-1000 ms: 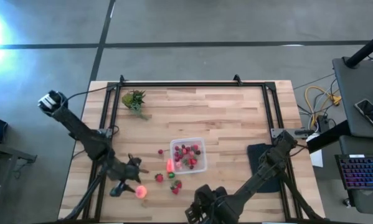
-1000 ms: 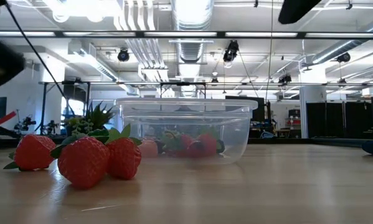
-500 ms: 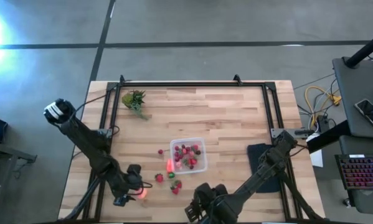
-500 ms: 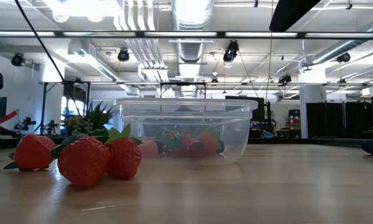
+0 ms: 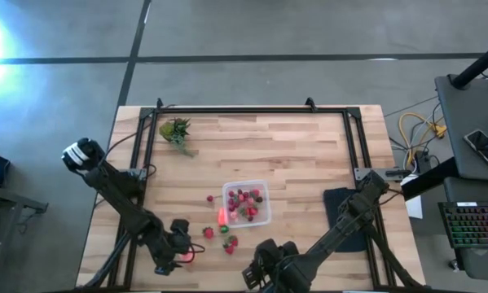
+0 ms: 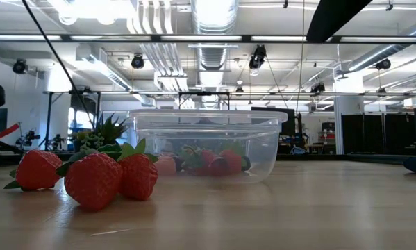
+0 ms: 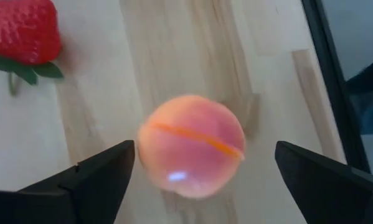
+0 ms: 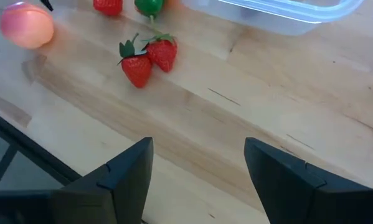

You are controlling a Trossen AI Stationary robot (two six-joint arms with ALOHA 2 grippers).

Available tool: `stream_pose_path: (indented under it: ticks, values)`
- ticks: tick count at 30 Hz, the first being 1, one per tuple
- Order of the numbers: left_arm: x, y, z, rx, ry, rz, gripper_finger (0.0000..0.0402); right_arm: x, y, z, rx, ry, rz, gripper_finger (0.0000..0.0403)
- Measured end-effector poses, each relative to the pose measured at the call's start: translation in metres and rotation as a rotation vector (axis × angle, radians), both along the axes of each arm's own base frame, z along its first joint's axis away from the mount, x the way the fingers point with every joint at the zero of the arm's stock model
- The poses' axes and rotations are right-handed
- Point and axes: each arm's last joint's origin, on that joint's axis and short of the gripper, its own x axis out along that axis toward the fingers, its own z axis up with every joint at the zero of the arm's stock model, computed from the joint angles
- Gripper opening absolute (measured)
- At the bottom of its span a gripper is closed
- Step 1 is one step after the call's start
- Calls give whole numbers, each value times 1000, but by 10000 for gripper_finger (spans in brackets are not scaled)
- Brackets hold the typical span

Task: Pick and placing Produce into tupperware
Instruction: Put the peach into the transparent container

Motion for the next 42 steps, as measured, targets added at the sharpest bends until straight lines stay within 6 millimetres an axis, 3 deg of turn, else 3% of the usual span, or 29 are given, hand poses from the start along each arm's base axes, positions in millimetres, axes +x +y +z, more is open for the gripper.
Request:
stream_pose_path:
  ticks: [8,16,29,42]
  values:
    - [6,-3,-6,41,-19,57,373,0,0,-3,0,3,-14,244]
    - [7,-5,-11,59,-4,56,333,-1,0,-5,0,9,-14,244]
    - [9,8,13,48,-80,65,274,-1,0,-9,10,28,-20,244]
    - [7,7,3,36,23,65,294,-2,0,-12,-1,36,-10,244]
